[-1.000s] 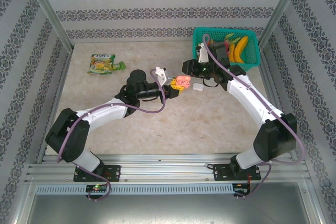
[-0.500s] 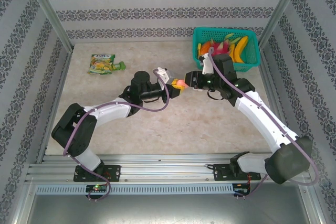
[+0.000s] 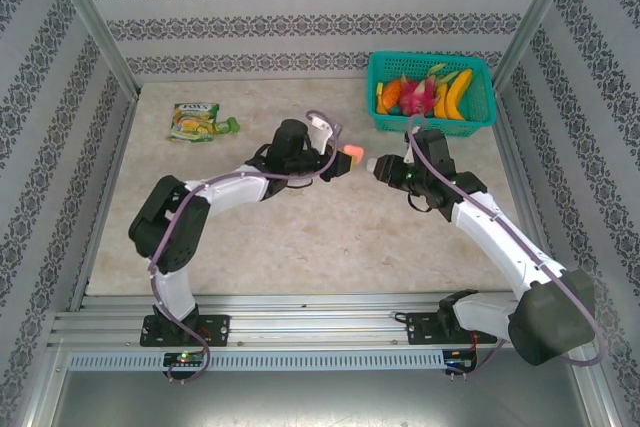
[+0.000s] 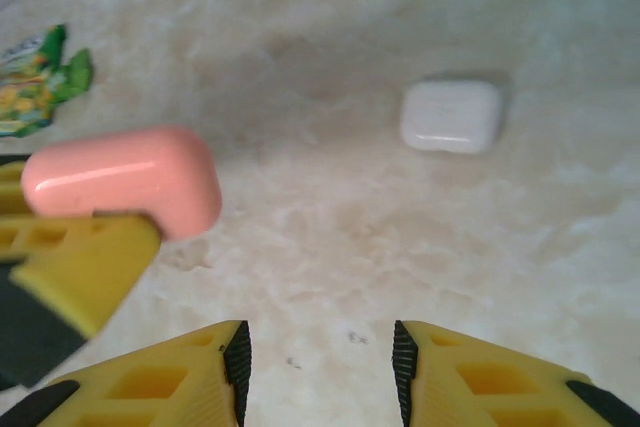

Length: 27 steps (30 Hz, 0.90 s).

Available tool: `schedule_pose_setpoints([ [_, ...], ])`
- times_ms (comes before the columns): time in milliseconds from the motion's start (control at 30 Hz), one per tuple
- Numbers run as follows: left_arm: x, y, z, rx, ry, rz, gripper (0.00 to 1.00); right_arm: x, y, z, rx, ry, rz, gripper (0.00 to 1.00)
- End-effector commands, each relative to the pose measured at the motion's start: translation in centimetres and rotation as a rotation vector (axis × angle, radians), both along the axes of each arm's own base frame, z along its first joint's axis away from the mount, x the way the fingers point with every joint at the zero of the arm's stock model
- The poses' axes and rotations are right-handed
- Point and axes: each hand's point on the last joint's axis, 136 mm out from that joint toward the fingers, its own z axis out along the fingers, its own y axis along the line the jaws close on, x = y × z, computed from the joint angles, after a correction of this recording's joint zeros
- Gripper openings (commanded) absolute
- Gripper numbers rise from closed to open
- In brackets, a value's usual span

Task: Insert wireless bluetooth earbuds into charging case

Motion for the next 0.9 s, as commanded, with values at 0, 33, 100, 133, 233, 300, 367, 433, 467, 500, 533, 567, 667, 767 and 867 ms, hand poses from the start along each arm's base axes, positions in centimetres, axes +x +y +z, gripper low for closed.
schedule_pose_setpoints([
  [0, 0.2, 2.1, -6.0, 0.106, 0.354, 0.125, 0.01, 0.4, -1.7, -0.1, -0.005, -0.030, -0.092, 0.44],
  [33, 0.5, 2.2, -7.0, 0.104, 0.392, 0.144, 0.01, 0.3, -2.0, -0.5, -0.006, -0.024, -0.102, 0.44],
  [100, 1.0, 2.5, -8.2, 0.102, 0.433, 0.177, 0.02, 0.1, -2.4, -1.0, -0.003, -0.018, -0.116, 0.45],
  [133, 1.2, 2.8, -8.9, 0.099, 0.457, 0.196, 0.03, 0.0, -2.6, -1.1, -0.002, -0.017, -0.125, 0.45],
  [233, 1.7, 3.3, -10.6, 0.091, 0.525, 0.238, 0.07, -0.3, -3.2, -1.5, 0.001, -0.011, -0.139, 0.46],
  [300, 1.9, 3.6, -11.5, 0.093, 0.563, 0.252, 0.08, -0.4, -3.5, -1.6, 0.004, -0.009, -0.146, 0.47],
  [367, 2.0, 3.8, -12.3, 0.099, 0.588, 0.257, 0.09, -0.5, -3.7, -1.6, 0.007, -0.009, -0.150, 0.47],
  [433, 2.0, 4.2, -12.8, 0.113, 0.602, 0.268, 0.12, -0.6, -3.9, -1.6, 0.009, -0.009, -0.153, 0.49],
  [467, 2.0, 4.4, -12.9, 0.119, 0.607, 0.276, 0.14, -0.6, -4.0, -1.6, 0.011, -0.010, -0.155, 0.49],
  [500, 2.0, 4.7, -13.0, 0.126, 0.611, 0.283, 0.16, -0.6, -4.0, -1.4, 0.012, -0.012, -0.154, 0.50],
  [533, 1.9, 5.0, -13.1, 0.135, 0.617, 0.290, 0.19, -0.7, -4.1, -1.4, 0.012, -0.011, -0.155, 0.51],
  [567, 1.9, 5.3, -13.1, 0.141, 0.619, 0.297, 0.23, -0.7, -4.2, -1.4, 0.012, -0.011, -0.157, 0.52],
  [667, 1.7, 6.6, -13.1, 0.166, 0.619, 0.328, 0.38, -0.8, -4.3, -1.2, 0.013, -0.015, -0.159, 0.55],
  [767, 1.5, 8.1, -12.8, 0.189, 0.614, 0.366, 0.66, -0.9, -4.5, -0.9, 0.017, -0.017, -0.162, 0.57],
  [867, 1.4, 10.0, -12.0, 0.206, 0.603, 0.403, 1.00, -1.1, -4.8, -0.6, 0.016, -0.020, -0.165, 0.60],
])
